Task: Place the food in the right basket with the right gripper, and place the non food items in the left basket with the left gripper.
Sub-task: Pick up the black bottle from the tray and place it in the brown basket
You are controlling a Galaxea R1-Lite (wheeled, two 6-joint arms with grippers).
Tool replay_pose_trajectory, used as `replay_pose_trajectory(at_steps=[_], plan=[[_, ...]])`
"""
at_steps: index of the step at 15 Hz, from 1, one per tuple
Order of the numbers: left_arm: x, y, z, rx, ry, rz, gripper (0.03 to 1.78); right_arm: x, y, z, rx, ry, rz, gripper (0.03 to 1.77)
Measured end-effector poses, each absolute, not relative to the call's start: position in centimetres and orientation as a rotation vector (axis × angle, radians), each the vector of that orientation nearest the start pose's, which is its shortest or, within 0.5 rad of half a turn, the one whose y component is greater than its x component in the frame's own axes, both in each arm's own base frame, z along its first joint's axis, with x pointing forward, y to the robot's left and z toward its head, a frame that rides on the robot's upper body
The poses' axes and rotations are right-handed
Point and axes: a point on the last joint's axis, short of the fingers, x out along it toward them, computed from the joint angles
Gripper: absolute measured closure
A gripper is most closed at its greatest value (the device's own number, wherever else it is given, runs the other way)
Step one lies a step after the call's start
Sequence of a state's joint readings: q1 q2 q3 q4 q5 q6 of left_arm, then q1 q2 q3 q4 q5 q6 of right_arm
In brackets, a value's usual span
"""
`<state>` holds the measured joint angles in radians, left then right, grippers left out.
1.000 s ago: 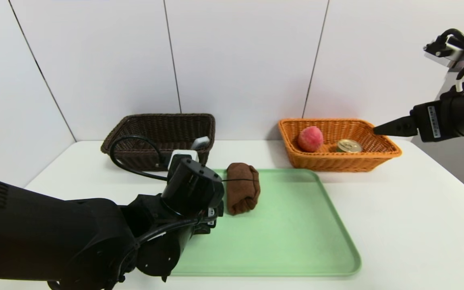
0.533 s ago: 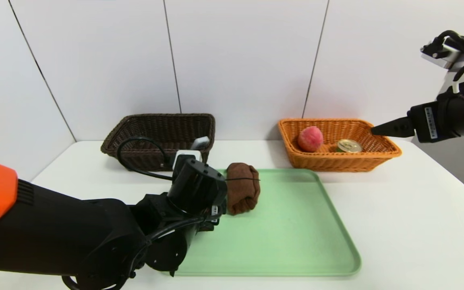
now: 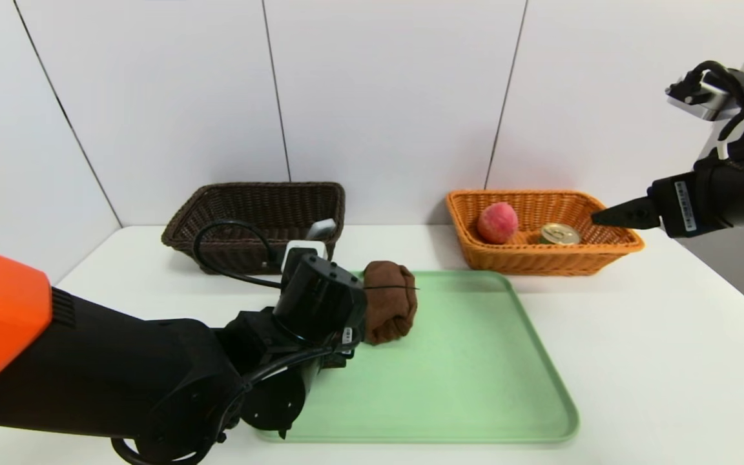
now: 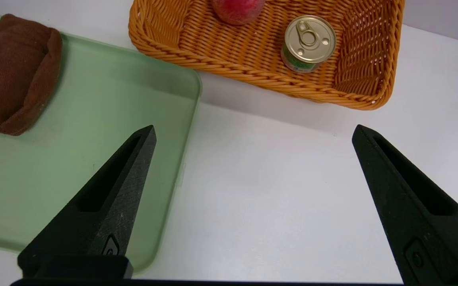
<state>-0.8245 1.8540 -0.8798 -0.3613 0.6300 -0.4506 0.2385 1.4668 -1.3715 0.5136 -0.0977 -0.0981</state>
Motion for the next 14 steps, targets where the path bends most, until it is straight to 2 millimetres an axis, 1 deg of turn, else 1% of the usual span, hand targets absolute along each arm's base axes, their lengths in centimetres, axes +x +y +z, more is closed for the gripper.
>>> replay_pose_trajectory(at_steps=[5, 6, 7, 9, 11, 13, 14], plan=[[23.49, -22.74, 12.73, -0.033, 0.484, -0.069, 0.12, 22.74, 5.57, 29.46, -0.203, 0.606, 0.177, 0.10], [23.60, -22.72, 12.73, -0.038, 0.480, -0.068, 0.15, 22.74, 5.59, 29.46, -0.203, 0.605, 0.180, 0.10], [23.64, -22.72, 12.67, -0.038, 0.480, -0.066, 0.34, 22.75, 5.61, 29.43, -0.204, 0.606, 0.180, 0.10], [23.67, -22.75, 12.56, -0.036, 0.483, -0.067, 0.66, 22.73, 5.68, 29.42, -0.205, 0.606, 0.183, 0.10], [23.71, -22.77, 12.44, -0.035, 0.486, -0.067, 0.89, 22.71, 5.72, 29.43, -0.206, 0.606, 0.185, 0.10], [23.73, -22.80, 12.39, -0.033, 0.488, -0.068, 1.09, 22.71, 5.72, 29.41, -0.206, 0.606, 0.185, 0.10], [23.74, -22.80, 12.38, -0.033, 0.488, -0.068, 1.17, 22.70, 5.71, 29.41, -0.206, 0.606, 0.186, 0.10]])
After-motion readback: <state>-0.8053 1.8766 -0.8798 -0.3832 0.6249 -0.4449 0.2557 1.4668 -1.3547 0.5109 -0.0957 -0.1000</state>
